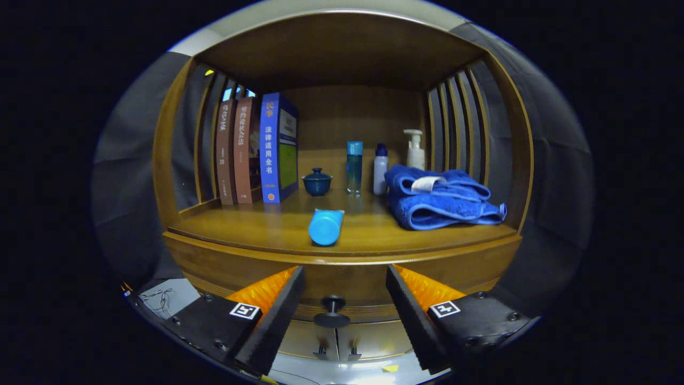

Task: Pull open the drawer, take out the items inside it, and place them on the countertop above the cabinet.

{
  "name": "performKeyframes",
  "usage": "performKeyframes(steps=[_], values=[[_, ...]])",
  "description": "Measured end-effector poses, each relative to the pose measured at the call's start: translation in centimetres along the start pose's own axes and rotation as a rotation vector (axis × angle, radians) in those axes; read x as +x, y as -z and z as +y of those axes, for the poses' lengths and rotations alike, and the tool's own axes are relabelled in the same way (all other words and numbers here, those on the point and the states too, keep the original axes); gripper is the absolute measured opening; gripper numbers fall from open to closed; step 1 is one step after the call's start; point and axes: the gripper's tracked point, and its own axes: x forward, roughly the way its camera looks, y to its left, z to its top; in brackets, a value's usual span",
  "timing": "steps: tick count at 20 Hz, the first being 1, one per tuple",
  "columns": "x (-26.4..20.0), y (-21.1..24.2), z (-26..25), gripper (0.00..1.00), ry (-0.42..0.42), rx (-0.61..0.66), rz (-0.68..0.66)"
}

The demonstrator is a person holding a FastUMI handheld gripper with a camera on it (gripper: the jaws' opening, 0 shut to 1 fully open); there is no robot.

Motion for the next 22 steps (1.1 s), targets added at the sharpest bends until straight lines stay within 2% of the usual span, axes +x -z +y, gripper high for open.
performKeyframes(steps=[7, 15, 22], values=[[-3.2, -3.6, 0.6, 0.99, 0.001, 0.059, -0.027], [-10.0, -11.5, -1.4, 0.99, 0.062, 0.028, -0.111], [-13.8, -18.3, -1.7, 0.99, 0.04, 0.097, -0.125]])
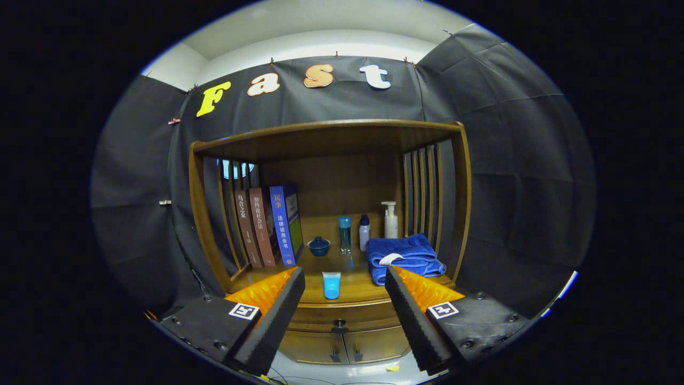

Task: Pull open the drawer, take out the items inside it, and place them on the countertop above the cabinet.

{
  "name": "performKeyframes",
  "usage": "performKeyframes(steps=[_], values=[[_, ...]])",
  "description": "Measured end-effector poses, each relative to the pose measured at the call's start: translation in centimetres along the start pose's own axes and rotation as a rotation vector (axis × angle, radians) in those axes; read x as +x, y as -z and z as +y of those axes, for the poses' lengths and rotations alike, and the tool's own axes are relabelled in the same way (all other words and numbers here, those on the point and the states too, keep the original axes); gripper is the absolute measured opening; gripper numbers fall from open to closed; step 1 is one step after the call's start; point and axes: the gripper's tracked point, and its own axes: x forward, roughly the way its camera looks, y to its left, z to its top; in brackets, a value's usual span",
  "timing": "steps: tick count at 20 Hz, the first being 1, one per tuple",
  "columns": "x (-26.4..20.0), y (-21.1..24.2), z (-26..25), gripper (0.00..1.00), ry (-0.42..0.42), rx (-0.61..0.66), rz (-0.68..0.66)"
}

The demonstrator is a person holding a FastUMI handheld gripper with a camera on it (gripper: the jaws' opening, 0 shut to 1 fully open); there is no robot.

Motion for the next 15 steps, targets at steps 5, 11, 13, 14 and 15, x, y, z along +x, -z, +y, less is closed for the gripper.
performKeyframes(steps=[5, 11, 13, 14, 15], values=[[-3.3, -5.1, -1.0, 0.99, 0.048, -0.079, -0.051], [-5.7, -8.2, -0.9, 0.99, 0.048, -0.11, -0.069], [-5.7, -8.2, -0.6, 0.99, 0.041, -0.111, -0.066], [-5.6, -8.2, -0.5, 0.99, 0.035, -0.108, -0.06], [-5.4, -7.9, -0.4, 0.99, 0.032, -0.106, -0.054]])
